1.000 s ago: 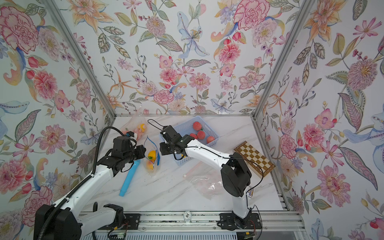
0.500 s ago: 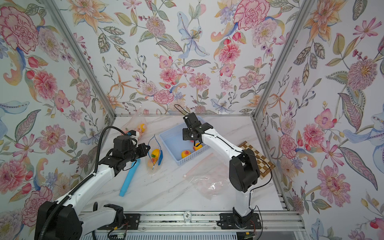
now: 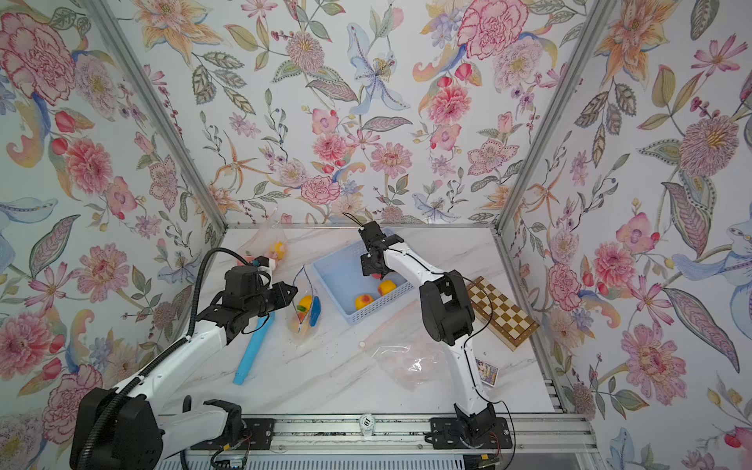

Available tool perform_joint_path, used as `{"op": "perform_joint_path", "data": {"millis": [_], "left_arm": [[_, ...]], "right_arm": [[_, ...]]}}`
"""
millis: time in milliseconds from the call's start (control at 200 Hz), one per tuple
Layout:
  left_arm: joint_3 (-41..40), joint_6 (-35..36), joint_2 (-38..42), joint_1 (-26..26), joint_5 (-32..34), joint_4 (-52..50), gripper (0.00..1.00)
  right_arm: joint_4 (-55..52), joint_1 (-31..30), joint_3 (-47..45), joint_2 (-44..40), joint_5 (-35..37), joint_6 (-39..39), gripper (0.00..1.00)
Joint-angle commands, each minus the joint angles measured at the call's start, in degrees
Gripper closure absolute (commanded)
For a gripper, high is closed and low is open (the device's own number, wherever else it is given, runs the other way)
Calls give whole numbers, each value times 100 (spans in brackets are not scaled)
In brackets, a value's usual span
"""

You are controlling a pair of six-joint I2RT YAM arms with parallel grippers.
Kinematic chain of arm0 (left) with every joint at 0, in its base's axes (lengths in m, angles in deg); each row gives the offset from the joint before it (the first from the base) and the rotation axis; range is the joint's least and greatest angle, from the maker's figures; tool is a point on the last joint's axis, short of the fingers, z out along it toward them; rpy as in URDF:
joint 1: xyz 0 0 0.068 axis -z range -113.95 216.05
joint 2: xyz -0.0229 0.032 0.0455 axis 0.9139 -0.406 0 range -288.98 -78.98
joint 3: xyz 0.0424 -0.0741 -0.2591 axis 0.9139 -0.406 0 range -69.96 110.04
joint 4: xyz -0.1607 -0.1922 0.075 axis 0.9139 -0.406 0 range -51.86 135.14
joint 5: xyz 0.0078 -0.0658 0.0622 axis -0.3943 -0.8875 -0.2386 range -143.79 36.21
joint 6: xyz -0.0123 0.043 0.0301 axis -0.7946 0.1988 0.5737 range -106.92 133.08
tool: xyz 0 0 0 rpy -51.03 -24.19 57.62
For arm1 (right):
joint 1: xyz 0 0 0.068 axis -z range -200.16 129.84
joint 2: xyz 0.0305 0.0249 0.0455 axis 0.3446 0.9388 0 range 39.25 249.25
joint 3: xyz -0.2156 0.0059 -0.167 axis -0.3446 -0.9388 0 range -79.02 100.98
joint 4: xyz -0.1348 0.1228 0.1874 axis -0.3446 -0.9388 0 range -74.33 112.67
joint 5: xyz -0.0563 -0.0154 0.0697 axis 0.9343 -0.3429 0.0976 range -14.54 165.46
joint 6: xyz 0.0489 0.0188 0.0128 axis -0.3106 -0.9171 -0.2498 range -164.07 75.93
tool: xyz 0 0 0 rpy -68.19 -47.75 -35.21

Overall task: Place the peach in a zip-top bag and seal the zipper
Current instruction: Pick up the peach from the basket.

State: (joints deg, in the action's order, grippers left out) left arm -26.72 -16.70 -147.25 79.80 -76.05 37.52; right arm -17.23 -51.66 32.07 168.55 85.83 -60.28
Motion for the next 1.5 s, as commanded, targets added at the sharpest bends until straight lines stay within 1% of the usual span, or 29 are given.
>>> {"op": "perform_joint_path", "data": {"millis": [0,60,270,420,556,691,821,866,961,1081,1221,1341,1491], "left_arm": [[-10,67,-32,-54,116,-151,75],[4,91,-22,-50,150,-206,72],[26,217,147,-57,338,-620,67],[-15,308,394,-57,587,-909,66],[-102,289,446,-58,589,-842,66],[-156,218,361,-51,467,-664,72],[-158,216,299,-56,383,-604,75],[-154,218,300,-54,363,-605,78],[-158,205,328,-55,364,-618,87],[-151,198,384,-56,372,-628,93],[-150,172,441,-52,424,-596,94],[-148,152,442,-54,445,-544,94],[-147,117,373,-57,399,-453,94]], "right_arm": [[-258,-22,329,178,53,205,26],[-297,-23,433,290,46,219,26],[-337,-22,663,551,35,267,25],[-339,-23,760,639,20,267,25],[-363,-22,893,783,13,287,25],[-462,-23,1100,990,9,293,25],[-535,-23,1193,1100,42,285,28],[-542,-22,1190,1098,44,287,30],[-542,-57,1156,1031,60,292,36],[-544,-98,1134,895,123,319,45],[-542,-217,1117,620,132,324,51],[-539,-418,1117,286,88,320,52],[-525,-814,1194,-185,-53,277,53]]}}
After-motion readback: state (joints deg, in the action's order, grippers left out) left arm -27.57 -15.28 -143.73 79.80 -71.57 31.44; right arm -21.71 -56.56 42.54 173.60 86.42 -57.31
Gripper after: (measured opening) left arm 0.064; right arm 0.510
